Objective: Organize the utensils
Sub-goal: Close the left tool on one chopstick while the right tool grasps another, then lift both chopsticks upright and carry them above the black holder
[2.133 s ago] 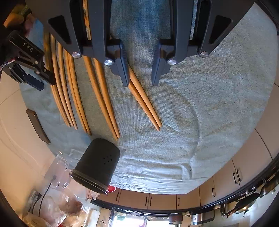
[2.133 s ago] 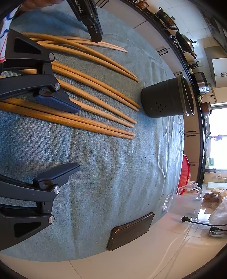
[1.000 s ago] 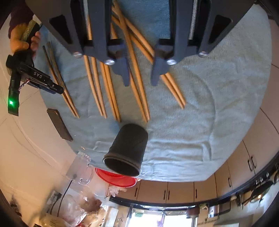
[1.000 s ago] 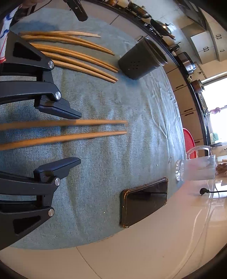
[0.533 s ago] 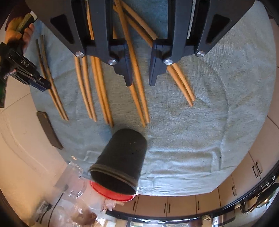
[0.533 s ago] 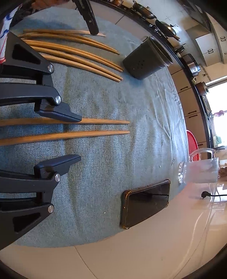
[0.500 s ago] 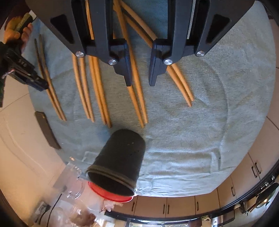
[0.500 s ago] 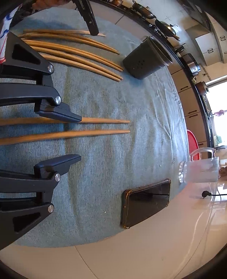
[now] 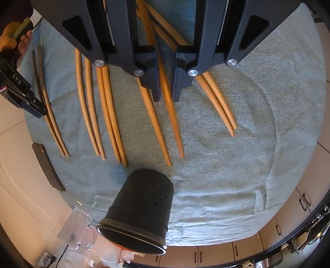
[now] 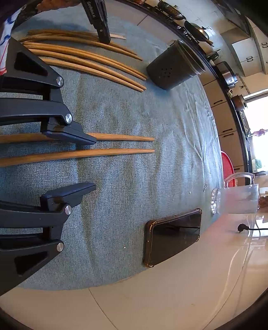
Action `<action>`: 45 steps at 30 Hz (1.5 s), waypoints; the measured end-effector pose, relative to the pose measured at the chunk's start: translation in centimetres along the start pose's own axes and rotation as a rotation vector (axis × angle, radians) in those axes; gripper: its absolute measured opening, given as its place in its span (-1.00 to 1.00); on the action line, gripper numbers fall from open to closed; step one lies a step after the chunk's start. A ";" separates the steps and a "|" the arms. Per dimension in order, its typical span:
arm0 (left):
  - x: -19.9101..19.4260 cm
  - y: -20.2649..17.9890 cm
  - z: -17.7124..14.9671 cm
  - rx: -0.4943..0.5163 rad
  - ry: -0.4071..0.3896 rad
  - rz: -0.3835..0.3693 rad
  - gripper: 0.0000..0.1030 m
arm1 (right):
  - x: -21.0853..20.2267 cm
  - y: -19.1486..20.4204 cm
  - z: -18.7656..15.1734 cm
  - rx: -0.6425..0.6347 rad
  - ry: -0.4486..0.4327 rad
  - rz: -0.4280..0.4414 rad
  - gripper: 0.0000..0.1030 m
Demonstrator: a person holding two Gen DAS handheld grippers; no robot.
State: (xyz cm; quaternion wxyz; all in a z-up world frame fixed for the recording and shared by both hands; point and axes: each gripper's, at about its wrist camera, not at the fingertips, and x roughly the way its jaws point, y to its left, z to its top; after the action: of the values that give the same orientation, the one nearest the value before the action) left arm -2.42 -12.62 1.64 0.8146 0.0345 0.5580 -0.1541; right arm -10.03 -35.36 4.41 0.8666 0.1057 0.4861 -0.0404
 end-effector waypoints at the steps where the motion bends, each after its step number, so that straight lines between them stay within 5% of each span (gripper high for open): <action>1: 0.1 0.1 0.2 -0.006 0.010 0.001 -0.80 | 0.0 0.1 0.1 -0.007 0.011 -0.003 -0.21; 14: 1.2 1.1 3.6 -0.054 0.136 -0.053 -0.80 | 3.3 1.1 5.4 -0.116 0.234 -0.043 -0.27; 19: 1.7 1.3 5.0 -0.046 0.148 -0.048 -0.80 | 4.5 1.9 7.1 -0.146 0.288 -0.065 -0.51; 28: 2.1 0.4 5.6 0.002 0.130 -0.024 -0.80 | 5.4 2.6 8.3 -0.241 0.376 -0.063 -0.54; 31: 1.8 -0.1 5.3 0.021 0.101 -0.012 -0.83 | 5.1 3.0 7.9 -0.268 0.344 -0.040 -0.83; 45: -9.3 -1.4 -0.1 0.090 -0.272 -0.053 -0.88 | -3.3 0.7 4.9 -0.094 0.039 0.087 -0.88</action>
State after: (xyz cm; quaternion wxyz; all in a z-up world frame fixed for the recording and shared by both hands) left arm -6.04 -11.95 10.35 0.8761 0.0348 0.4356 -0.2037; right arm -7.58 -35.84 9.82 0.8619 0.0867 0.4991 0.0222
